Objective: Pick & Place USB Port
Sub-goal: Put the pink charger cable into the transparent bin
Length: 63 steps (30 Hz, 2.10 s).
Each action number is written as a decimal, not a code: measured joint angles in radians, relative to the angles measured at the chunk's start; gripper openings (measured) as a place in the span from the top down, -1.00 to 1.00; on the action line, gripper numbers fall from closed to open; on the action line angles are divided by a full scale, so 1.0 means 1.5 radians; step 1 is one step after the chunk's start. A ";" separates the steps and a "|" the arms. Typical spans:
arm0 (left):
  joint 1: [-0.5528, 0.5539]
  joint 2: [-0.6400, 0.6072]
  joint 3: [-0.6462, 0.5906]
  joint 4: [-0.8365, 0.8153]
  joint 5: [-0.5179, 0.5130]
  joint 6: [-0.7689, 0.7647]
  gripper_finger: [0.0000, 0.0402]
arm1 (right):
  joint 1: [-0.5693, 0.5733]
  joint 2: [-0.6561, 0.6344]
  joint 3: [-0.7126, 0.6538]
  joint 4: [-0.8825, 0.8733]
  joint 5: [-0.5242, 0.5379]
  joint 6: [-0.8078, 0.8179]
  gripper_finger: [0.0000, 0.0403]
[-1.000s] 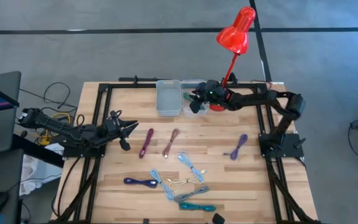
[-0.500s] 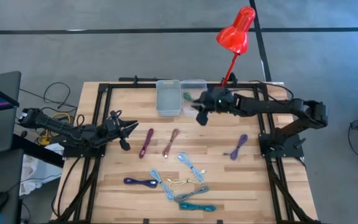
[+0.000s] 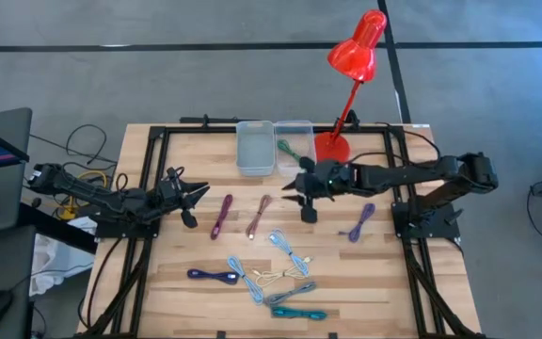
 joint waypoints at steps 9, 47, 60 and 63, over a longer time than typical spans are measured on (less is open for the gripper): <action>0.000 0.002 0.000 0.000 0.000 0.000 0.71 | 0.027 0.100 0.008 0.068 -0.002 -0.023 0.37; 0.000 0.002 0.000 0.000 0.000 0.000 0.71 | 0.015 0.380 0.253 -0.121 0.070 -0.123 -0.11; 0.000 0.002 0.000 0.000 0.000 0.000 0.71 | -0.012 0.404 0.252 -0.119 0.070 -0.115 -0.09; 0.000 0.002 0.000 0.000 0.000 0.000 0.71 | -0.019 0.404 0.252 -0.120 0.070 -0.115 -0.07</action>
